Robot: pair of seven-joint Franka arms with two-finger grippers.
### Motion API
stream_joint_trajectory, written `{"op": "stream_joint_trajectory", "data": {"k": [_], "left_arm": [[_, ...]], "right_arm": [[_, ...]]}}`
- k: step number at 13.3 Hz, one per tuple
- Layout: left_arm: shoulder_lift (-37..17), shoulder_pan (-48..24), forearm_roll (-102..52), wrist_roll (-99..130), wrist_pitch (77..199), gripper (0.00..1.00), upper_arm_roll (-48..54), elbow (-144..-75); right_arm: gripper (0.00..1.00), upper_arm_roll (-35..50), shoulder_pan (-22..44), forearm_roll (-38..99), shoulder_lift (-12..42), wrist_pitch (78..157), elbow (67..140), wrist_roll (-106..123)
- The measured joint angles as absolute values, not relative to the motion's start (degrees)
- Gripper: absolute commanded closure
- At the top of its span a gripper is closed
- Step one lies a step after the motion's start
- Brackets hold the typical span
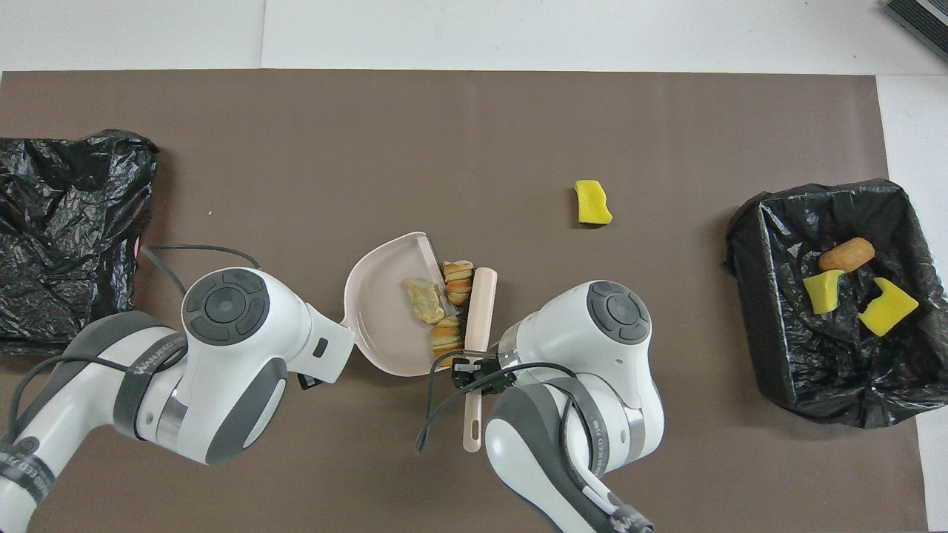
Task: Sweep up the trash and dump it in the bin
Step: 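Sweep the crumbs into the dustpan held by the left gripper, then sweep the yellow sponge into the dustpan with the right gripper's brush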
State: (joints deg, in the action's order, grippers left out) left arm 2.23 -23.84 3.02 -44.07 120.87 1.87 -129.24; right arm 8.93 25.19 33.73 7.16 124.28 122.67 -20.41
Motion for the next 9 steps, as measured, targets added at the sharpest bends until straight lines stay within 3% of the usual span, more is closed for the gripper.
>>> {"op": "stream_joint_trajectory", "data": {"k": [4,9], "left_arm": [[2.24,-23.84,3.02,-44.01,120.87,1.00,1.87,-129.24],[2.25,-23.84,3.02,-43.34,120.84,1.00,1.89,-129.25]], "right_arm": [[1.00,7.21,19.33,20.31,4.82,113.00,117.07,-20.39],[1.00,6.99,11.83,-0.20,5.57,111.70,114.64,-17.75]]}}
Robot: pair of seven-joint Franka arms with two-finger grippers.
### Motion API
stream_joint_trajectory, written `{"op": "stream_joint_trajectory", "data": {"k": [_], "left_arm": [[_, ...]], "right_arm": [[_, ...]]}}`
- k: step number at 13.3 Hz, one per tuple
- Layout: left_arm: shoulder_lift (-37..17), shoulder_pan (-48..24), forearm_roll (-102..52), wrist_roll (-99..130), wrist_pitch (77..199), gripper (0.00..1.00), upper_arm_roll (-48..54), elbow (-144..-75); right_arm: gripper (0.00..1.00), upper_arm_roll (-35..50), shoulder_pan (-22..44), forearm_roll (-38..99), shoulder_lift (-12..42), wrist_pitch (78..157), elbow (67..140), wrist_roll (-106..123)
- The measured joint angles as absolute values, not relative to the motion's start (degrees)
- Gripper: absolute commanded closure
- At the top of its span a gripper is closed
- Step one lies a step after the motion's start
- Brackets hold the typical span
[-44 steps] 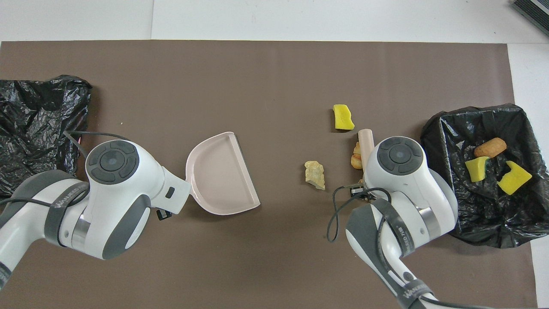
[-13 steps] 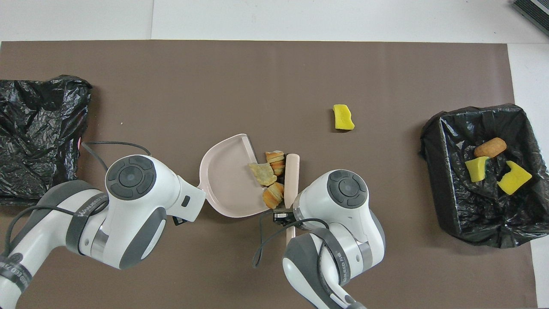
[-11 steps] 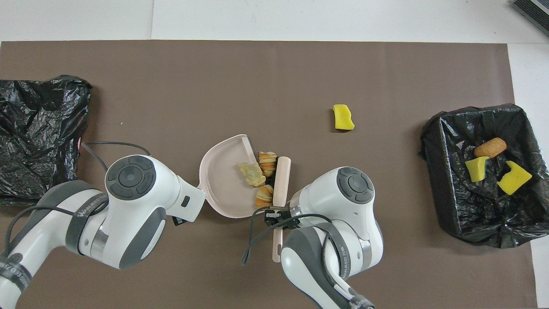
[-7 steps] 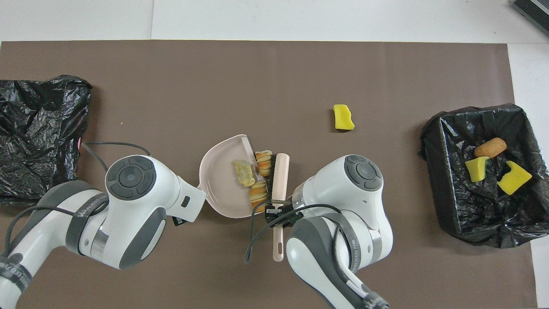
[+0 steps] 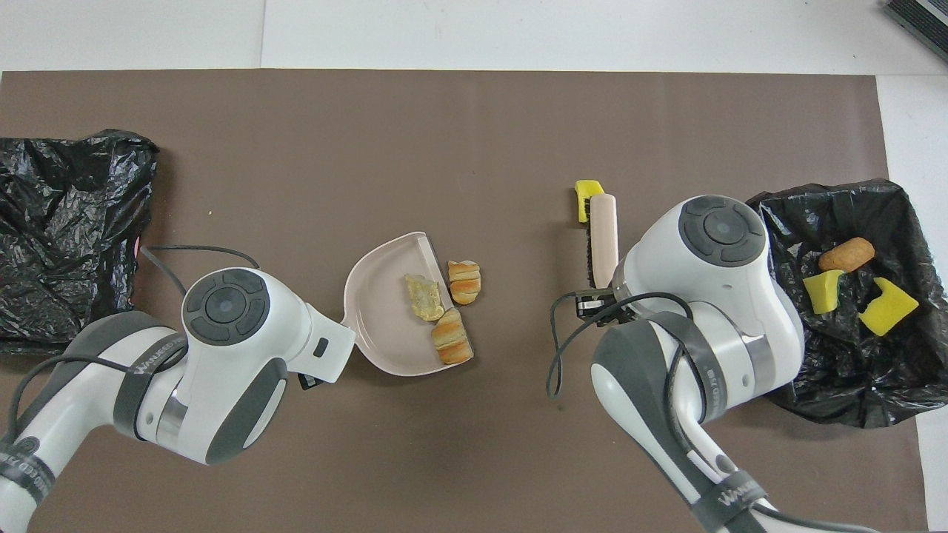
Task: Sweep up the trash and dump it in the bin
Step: 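Sweep the yellow sponge into the dustpan with the right gripper's brush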
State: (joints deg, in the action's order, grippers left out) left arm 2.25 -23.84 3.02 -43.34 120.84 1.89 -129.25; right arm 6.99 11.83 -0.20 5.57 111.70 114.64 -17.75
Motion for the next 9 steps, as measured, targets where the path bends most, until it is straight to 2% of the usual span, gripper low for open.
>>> {"op": "stream_joint_trajectory", "data": {"k": [2,5,7,9], "left_arm": [[2.25,-23.87,3.02,-42.57,120.79,1.00,1.93,-129.28],[2.25,-23.89,3.01,-42.35,120.75,1.00,1.93,-129.29],[2.25,-23.90,3.00,-42.21,120.74,1.00,1.93,-129.30],[2.27,-23.91,3.00,-42.16,120.73,1.00,1.93,-129.30]], "right_arm": [[1.00,6.95,8.39,-6.33,7.52,111.91,112.72,-12.32],[1.00,6.93,5.64,-15.34,13.24,114.30,109.44,-8.07],[1.00,7.43,6.24,-17.59,17.57,114.61,107.09,-7.78],[1.00,7.84,10.54,-17.67,19.70,113.31,105.63,-7.71]]}}
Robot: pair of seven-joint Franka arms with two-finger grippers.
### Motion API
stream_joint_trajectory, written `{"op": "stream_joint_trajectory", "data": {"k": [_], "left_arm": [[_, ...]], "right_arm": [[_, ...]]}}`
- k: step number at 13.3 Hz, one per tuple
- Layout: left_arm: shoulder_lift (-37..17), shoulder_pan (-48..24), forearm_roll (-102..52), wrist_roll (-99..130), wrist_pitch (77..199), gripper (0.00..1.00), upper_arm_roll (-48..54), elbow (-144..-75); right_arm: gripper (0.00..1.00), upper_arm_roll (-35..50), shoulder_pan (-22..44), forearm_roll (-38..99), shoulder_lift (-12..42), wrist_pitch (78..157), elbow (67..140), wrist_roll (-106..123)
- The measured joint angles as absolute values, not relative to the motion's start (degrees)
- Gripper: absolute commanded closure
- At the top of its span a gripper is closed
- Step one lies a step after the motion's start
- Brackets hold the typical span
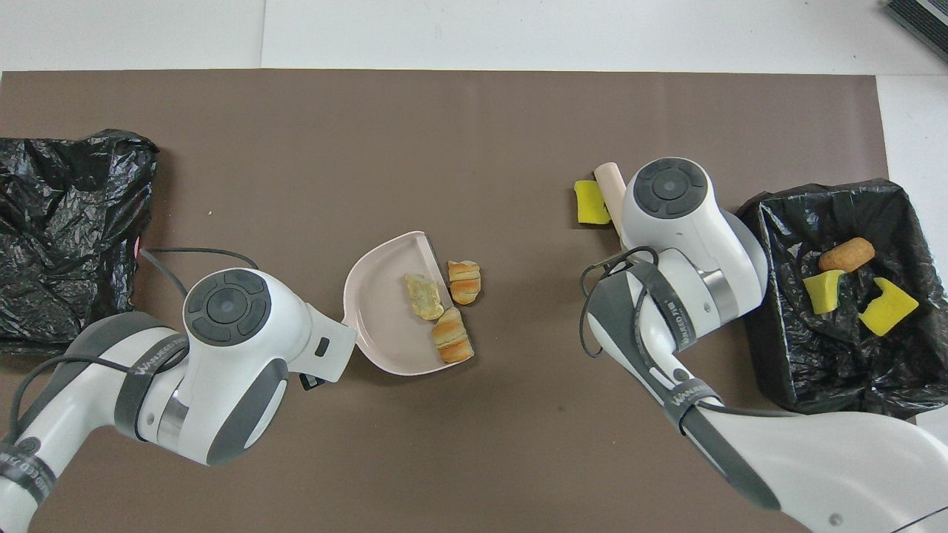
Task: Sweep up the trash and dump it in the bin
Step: 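Sweep the yellow sponge into the dustpan with the right gripper's brush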
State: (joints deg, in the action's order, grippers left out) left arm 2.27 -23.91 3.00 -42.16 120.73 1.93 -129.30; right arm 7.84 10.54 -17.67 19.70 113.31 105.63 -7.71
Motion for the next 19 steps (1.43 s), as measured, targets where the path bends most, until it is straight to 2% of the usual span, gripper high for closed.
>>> {"op": "stream_joint_trajectory", "data": {"k": [3,8,13,16,19], "left_arm": [[2.30,-23.92,3.00,-42.12,120.72,1.00,1.93,-129.31],[2.31,-23.93,3.00,-42.10,120.72,1.00,1.93,-129.31],[2.31,-23.93,3.00,-42.10,120.71,1.00,1.93,-129.34],[2.31,-23.94,3.00,-42.10,120.68,1.00,1.93,-129.37],[2.32,-23.94,2.96,-42.10,120.70,1.00,1.90,-129.37]], "right_arm": [[1.00,8.61,15.65,-16.11,19.69,110.44,104.89,-7.71],[1.00,8.92,23.68,-5.48,19.81,110.34,104.85,-11.00],[1.00,9.20,29.20,12.20,19.80,113.44,104.74,-14.86],[1.00,9.15,29.81,15.63,19.79,113.81,104.68,-16.77],[1.00,8.86,26.67,15.29,18.68,109.47,104.35,-16.60]]}}
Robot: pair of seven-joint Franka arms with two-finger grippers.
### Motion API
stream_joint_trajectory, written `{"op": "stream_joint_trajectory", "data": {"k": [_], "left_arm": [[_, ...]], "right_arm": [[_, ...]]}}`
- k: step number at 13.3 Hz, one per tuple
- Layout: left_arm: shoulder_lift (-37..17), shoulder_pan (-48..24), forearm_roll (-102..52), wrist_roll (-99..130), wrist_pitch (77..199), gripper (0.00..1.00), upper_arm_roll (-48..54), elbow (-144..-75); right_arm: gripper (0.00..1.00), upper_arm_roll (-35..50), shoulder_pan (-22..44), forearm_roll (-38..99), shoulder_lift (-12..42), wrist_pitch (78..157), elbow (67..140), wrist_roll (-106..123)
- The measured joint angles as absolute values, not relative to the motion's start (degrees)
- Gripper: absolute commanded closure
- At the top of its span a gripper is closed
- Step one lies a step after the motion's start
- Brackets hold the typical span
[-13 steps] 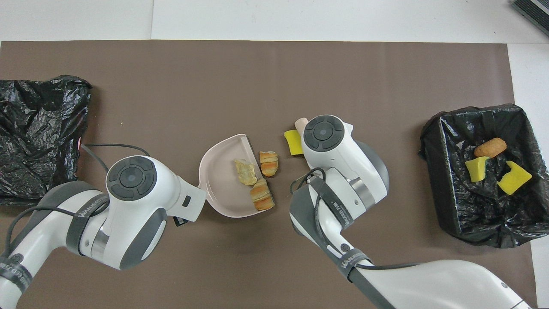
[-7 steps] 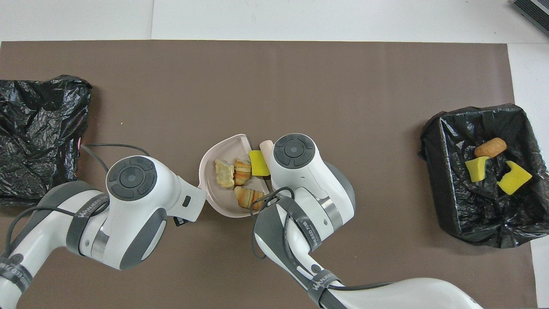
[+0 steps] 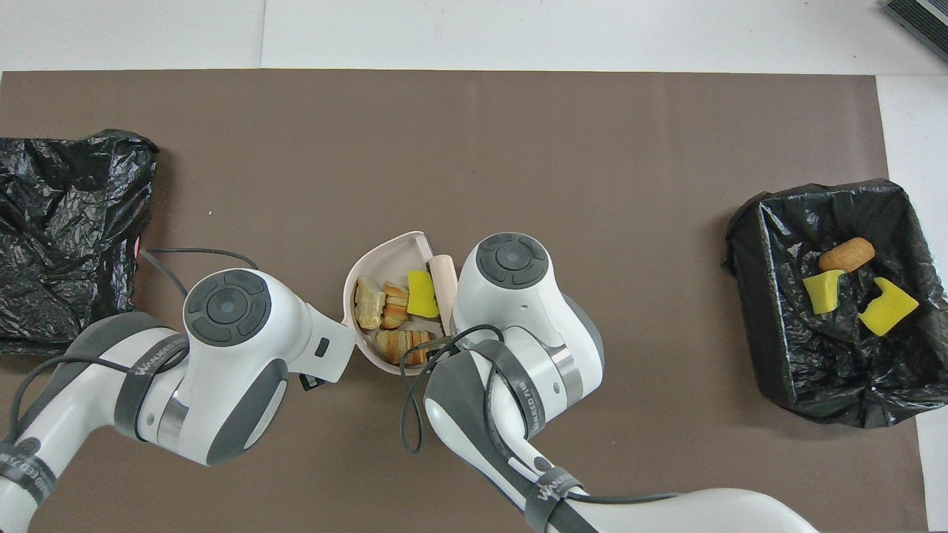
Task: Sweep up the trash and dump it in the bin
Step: 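Sweep the yellow sponge into the dustpan with the right gripper's brush, then carry the loaded dustpan with the left gripper to the nearer black bag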
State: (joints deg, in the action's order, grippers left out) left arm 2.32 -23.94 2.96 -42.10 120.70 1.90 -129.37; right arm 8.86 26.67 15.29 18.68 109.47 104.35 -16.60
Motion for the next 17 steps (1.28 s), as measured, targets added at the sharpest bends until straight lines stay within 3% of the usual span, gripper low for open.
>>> {"op": "stream_joint_trajectory", "data": {"k": [4,8,12,17], "left_arm": [[2.41,-23.64,0.16,-42.01,120.80,1.00,1.32,-129.29],[3.11,-22.50,-1.10,-41.85,120.85,1.00,0.72,-128.92],[6.66,-19.56,-1.20,-42.95,119.29,1.00,0.31,-128.21],[8.22,-10.69,-1.21,-52.64,108.93,1.00,-0.28,-121.59]], "right_arm": [[1.00,8.80,22.36,11.76,12.28,98.19,103.62,-16.14],[1.00,9.05,23.80,10.95,5.71,91.90,105.45,-20.37],[1.00,9.37,29.69,10.79,0.62,99.92,116.29,-26.44],[1.00,9.57,40.09,10.79,2.30,110.46,120.80,-39.01]]}}
